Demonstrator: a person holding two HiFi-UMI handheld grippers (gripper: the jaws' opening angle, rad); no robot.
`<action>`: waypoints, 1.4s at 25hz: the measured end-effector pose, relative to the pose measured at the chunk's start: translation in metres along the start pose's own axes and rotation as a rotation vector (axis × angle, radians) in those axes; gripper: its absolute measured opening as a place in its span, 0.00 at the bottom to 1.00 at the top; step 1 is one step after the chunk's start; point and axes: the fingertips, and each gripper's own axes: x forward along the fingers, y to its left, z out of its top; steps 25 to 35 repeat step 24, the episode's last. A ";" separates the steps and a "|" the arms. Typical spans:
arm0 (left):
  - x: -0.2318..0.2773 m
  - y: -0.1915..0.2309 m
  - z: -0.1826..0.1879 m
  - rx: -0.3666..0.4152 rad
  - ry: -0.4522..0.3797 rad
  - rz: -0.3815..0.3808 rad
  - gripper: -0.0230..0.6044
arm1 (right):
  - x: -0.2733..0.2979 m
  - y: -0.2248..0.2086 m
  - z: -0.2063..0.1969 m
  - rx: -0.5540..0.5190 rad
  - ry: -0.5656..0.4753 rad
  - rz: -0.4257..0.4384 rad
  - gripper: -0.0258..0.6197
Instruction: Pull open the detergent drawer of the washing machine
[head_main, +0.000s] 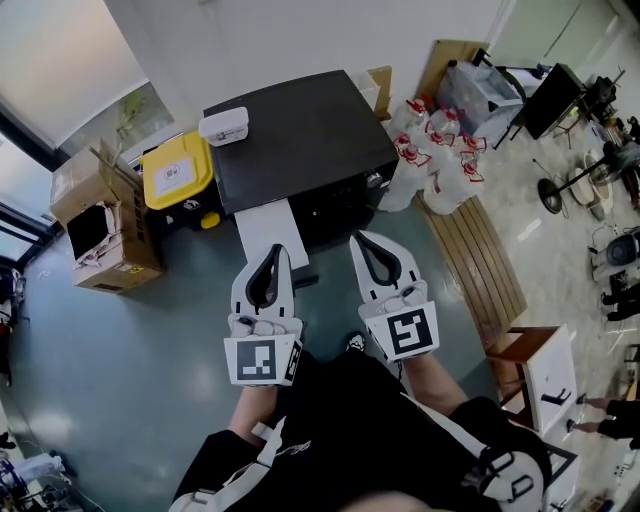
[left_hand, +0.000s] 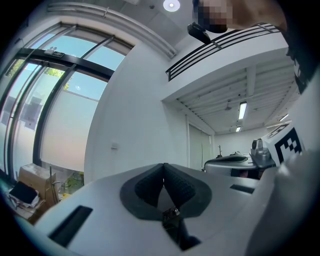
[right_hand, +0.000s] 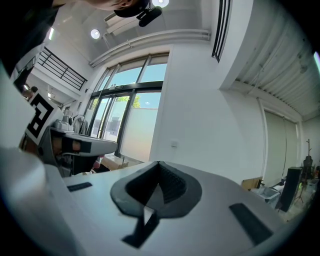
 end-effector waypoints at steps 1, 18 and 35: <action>0.000 -0.001 0.000 0.001 -0.003 -0.001 0.07 | 0.000 0.000 0.000 -0.005 0.002 -0.002 0.05; -0.007 0.002 0.001 0.000 -0.004 0.015 0.07 | 0.000 0.010 0.004 0.005 -0.003 0.015 0.05; -0.004 0.004 0.002 0.004 -0.004 0.023 0.07 | 0.001 0.002 0.003 -0.004 0.004 0.000 0.05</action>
